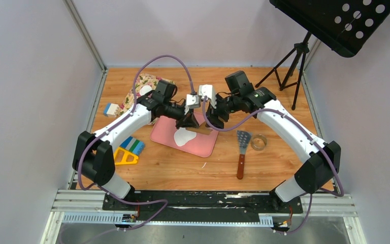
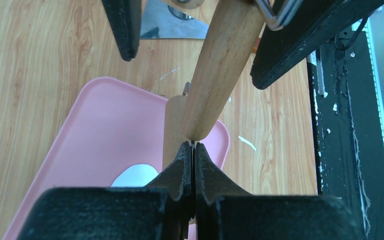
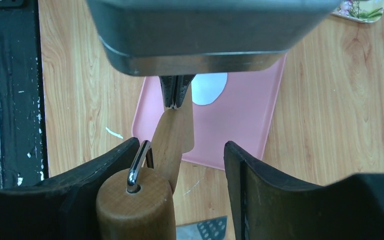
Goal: Roll out the dumpling wrappers from the dough
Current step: Flatten out the dough on the work surface.
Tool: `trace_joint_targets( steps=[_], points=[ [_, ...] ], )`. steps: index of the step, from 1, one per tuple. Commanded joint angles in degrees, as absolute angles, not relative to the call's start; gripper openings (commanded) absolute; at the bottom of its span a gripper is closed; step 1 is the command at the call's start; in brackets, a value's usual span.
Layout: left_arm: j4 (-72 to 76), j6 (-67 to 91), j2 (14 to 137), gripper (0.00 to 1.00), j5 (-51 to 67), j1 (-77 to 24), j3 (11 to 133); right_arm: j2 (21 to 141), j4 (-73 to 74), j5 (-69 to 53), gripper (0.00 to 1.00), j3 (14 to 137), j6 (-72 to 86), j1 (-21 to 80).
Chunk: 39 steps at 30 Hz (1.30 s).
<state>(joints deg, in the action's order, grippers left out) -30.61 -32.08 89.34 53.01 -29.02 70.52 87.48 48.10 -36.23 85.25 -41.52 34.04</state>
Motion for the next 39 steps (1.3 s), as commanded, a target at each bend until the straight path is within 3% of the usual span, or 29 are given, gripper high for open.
trace_joint_targets(
  steps=[1,4,7,15,18,22,23,27,33,39],
  points=[
    [-27.86,-32.01,87.25,0.0,55.09,-29.17,71.37,87.24,49.88,-38.56,0.53,87.24,-43.75,34.1],
    [-27.66,-31.53,87.49,0.0,55.28,-29.18,71.62,89.06,50.55,-38.42,0.18,88.91,-42.68,34.09],
    [-27.47,-31.06,87.46,0.0,55.25,-29.18,71.73,90.46,51.73,-37.2,0.03,90.08,-42.92,34.19],
    [-26.84,-30.09,87.62,0.0,54.21,-29.18,71.82,89.85,53.59,-34.48,0.0,90.74,-44.73,34.39],
    [-26.26,-29.11,87.5,0.23,52.41,-28.56,72.32,88.9,53.57,-32.96,0.0,90.21,-45.94,34.41],
    [-22.84,-24.5,87.19,0.72,53.78,-24.15,72.76,88.53,52.86,-31.38,0.0,89.59,-46.55,34.43],
    [-21.8,-23.07,87.19,0.8,54.01,-22.61,72.77,88.43,52.04,-31.0,0.0,89.0,-46.43,34.56],
    [-16.09,-17.56,88.3,0.97,47.18,-16.75,71.81,87.95,46.57,-25.78,0.0,85.59,-46.97,37.49],
    [-16.51,-16.04,96.88,0.99,23.68,-15.19,72.97,90.83,37.39,-15.57,0.0,83.62,-48.37,44.41],
    [-15.83,-14.49,102.26,0.92,18.51,-15.12,72.99,96.3,33.81,-7.31,0.0,85.11,-53.53,50.95]
  ],
)
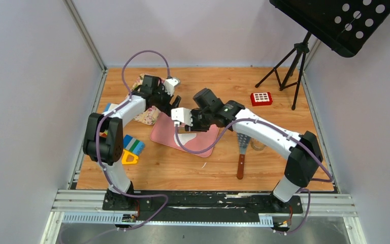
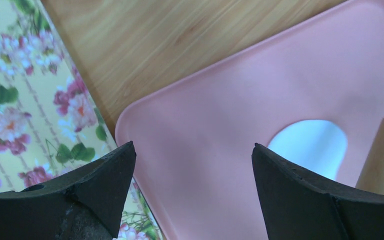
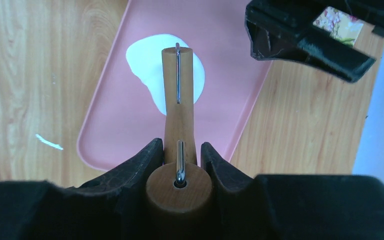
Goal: Roll out the dumpling wrappers from the dough
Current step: Flatten out the dough on the work surface.
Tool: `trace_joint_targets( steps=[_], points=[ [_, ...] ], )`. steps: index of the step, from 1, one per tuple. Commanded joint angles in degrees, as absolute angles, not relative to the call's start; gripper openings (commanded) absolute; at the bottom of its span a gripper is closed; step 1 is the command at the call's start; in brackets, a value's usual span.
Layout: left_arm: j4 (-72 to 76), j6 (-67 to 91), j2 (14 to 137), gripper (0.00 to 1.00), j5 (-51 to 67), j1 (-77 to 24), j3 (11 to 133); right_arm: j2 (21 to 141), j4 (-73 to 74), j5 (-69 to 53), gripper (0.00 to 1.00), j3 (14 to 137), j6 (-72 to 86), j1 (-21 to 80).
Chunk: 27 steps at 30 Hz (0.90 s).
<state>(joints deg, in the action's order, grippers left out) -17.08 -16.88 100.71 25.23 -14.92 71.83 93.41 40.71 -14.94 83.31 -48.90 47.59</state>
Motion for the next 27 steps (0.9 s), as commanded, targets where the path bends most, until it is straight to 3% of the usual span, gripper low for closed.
trace_joint_targets(
  steps=[1,6,14,21,27],
  points=[
    [-15.89,-14.3,102.82,0.89,18.34,-15.12,73.2,97.34,33.3,-5.58,0.0,85.08,-54.6,52.06],
    [-16.66,-13.69,104.98,0.81,20.71,-15.22,73.3,102.19,30.25,-0.13,0.0,85.34,-57.53,55.48],
    [-17.57,-13.85,105.86,0.79,19.04,-16.08,72.74,104.45,29.79,4.44,0.0,87.68,-60.38,57.21],
    [-18.34,-14.09,107.84,0.74,15.17,-18.37,72.81,104.7,33.58,2.07,0.0,84.28,-61.72,58.16],
    [-19.39,-13.89,109.42,0.63,13.4,-18.9,73.91,102.4,36.44,-2.22,0.0,79.33,-61.39,58.47]
  ],
)
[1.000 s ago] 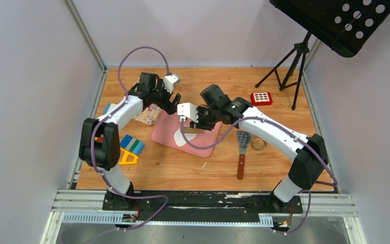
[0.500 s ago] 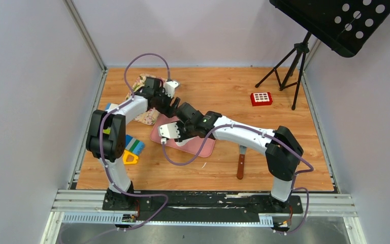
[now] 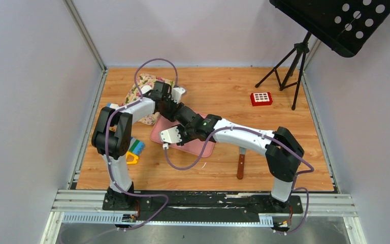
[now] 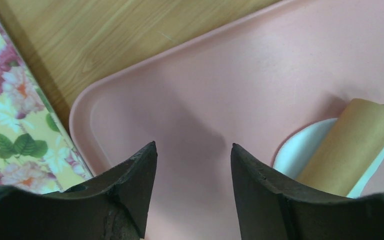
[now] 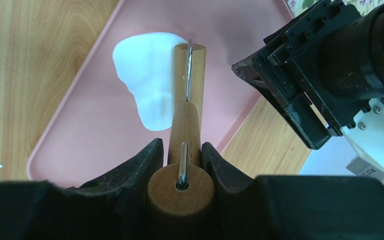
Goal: Roll out the dumpling wrappers from the dough
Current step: Flatten out the dough on the work surface.
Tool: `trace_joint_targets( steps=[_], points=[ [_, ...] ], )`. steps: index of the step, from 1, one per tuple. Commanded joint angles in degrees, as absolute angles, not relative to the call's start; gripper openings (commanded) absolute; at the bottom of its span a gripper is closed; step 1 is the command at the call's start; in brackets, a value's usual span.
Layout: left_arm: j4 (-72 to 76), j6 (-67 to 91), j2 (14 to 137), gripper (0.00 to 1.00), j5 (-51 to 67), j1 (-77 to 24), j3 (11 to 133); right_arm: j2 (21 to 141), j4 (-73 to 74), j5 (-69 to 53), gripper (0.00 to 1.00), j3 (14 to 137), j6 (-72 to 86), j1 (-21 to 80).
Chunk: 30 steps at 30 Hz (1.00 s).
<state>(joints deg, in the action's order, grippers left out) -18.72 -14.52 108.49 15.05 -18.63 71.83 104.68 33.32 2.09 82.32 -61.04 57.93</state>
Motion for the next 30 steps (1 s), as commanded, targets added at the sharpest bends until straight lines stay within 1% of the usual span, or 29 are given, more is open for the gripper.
trace_joint_targets(
  steps=[1,17,30],
  points=[
    [-19.77,-13.76,109.76,0.62,13.17,-18.94,74.2,102.16,36.61,-2.4,0.0,78.53,-61.32,58.47],
    [-27.43,-13.02,116.14,0.47,7.98,-20.86,80.01,101.22,43.04,-7.8,0.0,75.01,-60.31,59.09],
    [-28.04,-11.73,116.71,0.44,8.88,-20.88,80.08,101.14,50.17,-9.35,0.0,76.29,-60.47,59.78]
  ],
)
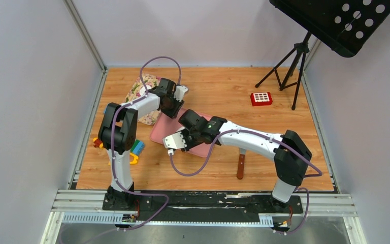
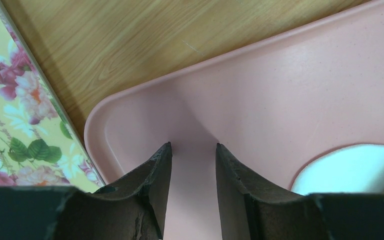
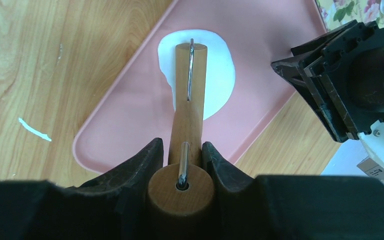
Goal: Roll out the dumpling wrappers from the dough
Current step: Flatten out the dough on the work surface.
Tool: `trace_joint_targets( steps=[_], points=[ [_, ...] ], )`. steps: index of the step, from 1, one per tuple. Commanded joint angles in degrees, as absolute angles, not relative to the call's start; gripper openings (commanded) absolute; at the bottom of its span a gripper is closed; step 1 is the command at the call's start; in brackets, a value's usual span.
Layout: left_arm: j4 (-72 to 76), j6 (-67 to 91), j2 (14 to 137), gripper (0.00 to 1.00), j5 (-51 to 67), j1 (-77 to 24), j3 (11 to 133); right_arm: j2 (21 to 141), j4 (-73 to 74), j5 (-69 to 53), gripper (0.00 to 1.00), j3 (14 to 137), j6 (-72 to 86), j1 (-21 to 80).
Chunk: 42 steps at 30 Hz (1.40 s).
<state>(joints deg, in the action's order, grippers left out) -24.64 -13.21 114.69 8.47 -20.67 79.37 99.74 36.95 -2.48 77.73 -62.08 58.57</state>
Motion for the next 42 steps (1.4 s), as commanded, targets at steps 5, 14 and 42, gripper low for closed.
trace_joint_targets(
  steps=[5,14,42],
  points=[
    [-28.04,-11.46,116.7,0.44,9.5,-20.89,80.15,100.96,50.03,-7.25,0.0,78.83,-58.36,59.84],
    [-27.89,-10.97,116.61,0.44,10.42,-20.92,79.9,96.85,40.7,3.22,0.0,93.21,-56.16,57.98],
    [-27.33,-10.3,116.02,0.43,9.72,-21.1,79.05,106.21,41.11,0.98,0.0,79.97,-59.5,58.01]
  ],
)
